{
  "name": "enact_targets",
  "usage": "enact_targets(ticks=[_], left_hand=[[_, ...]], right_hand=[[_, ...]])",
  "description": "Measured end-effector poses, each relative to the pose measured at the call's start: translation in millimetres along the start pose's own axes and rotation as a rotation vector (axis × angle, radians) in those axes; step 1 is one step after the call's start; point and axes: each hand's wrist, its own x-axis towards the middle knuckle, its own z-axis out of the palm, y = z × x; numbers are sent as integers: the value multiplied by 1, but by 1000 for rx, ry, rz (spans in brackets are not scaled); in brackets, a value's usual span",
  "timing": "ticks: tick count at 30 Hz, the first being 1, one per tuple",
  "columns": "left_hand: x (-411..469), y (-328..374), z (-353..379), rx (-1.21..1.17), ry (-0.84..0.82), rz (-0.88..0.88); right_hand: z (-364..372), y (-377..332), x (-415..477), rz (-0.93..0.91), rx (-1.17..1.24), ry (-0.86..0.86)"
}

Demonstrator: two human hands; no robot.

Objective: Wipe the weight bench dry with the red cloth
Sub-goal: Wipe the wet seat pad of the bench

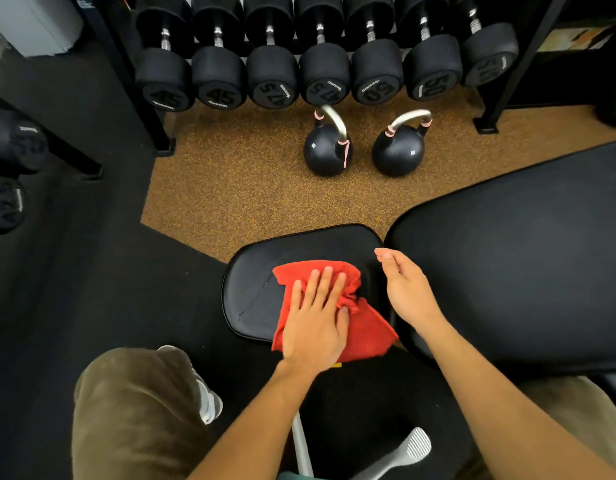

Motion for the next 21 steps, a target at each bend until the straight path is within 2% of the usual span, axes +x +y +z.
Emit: enact_targets(ticks=[4,7,14,17,21], left_hand=[[-12,-45,-8,20,73,-172],[-7,-72,-13,24,94,-297],[38,-83,-21,-48,138,-589],[60,-75,-21,-45,143,-596],[81,-62,-21,-28,117,-489]], right_hand=[[-1,2,1,71,-110,-53],[-5,5,5,114,-102,-93],[-21,8,14,252,215,-151],[-21,6,11,265,294,-151],[-23,10,12,300,396,-102]])
